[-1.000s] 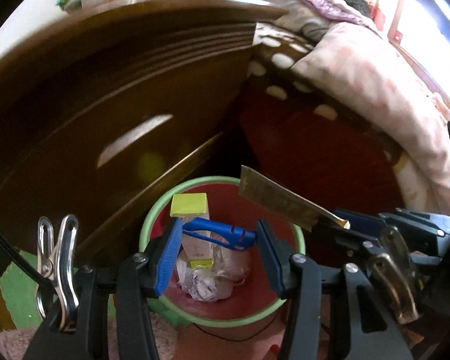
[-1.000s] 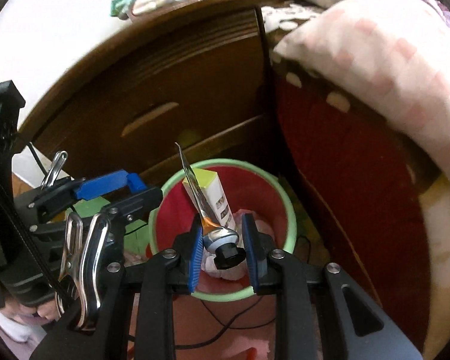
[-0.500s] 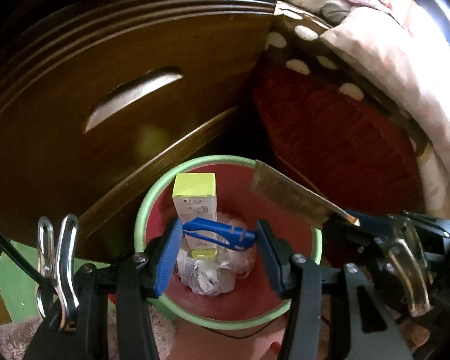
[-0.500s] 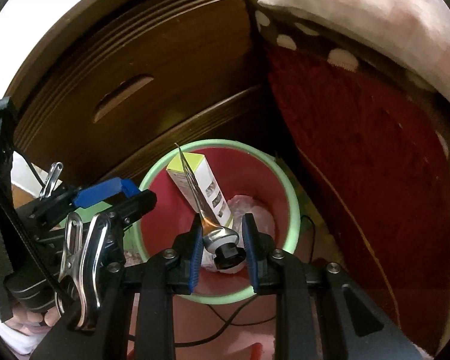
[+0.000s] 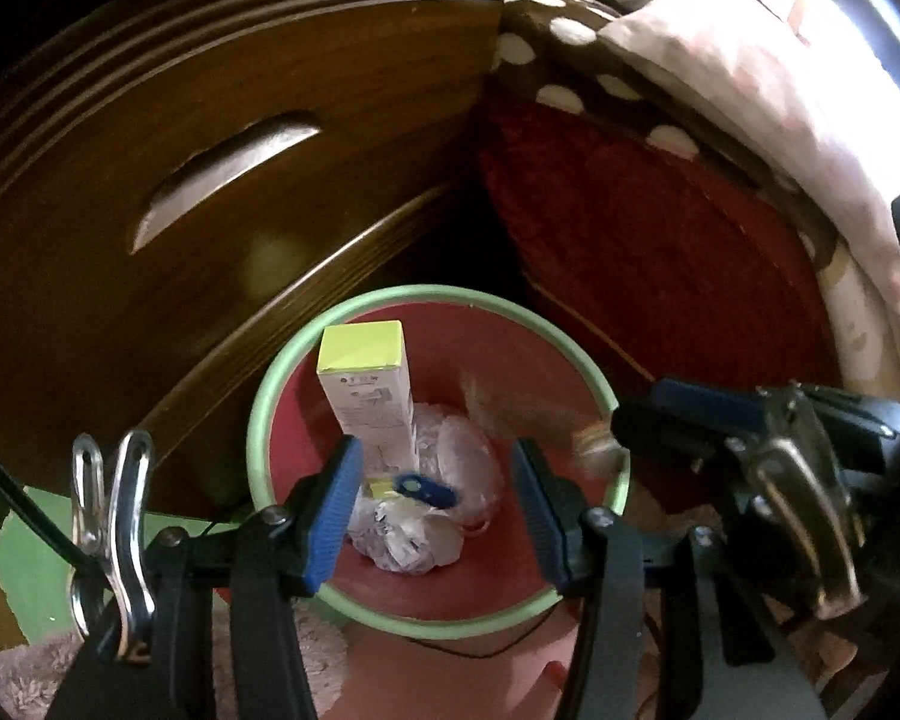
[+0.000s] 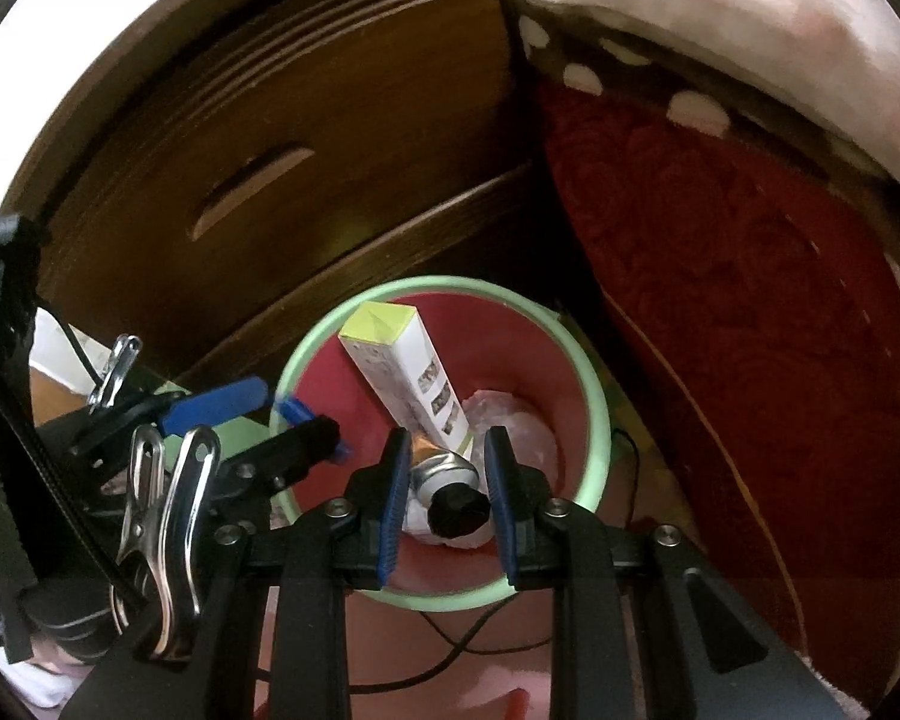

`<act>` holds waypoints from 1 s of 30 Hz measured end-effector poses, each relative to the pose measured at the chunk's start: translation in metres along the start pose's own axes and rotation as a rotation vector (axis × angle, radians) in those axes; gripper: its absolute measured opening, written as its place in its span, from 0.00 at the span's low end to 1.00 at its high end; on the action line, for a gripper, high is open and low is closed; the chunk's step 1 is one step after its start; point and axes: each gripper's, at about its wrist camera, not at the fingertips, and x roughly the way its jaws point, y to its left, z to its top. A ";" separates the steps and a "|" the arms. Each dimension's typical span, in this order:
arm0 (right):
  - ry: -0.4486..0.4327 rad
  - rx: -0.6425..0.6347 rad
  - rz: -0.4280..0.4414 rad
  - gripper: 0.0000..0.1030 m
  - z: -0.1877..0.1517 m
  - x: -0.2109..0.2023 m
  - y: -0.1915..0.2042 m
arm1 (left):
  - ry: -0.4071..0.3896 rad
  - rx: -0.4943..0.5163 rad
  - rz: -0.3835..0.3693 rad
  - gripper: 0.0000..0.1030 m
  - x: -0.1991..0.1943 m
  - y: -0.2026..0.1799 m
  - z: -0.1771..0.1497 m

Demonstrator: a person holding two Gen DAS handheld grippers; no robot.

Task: Collect trash
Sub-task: 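Open the left tool to drop the clip while the right tool drops the tube, then raise both open tools from the bucket back to the nightstand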

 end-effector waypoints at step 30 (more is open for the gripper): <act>-0.245 -0.029 0.069 0.34 0.000 -0.099 0.014 | -0.217 -0.010 -0.067 0.54 -0.140 -0.011 0.002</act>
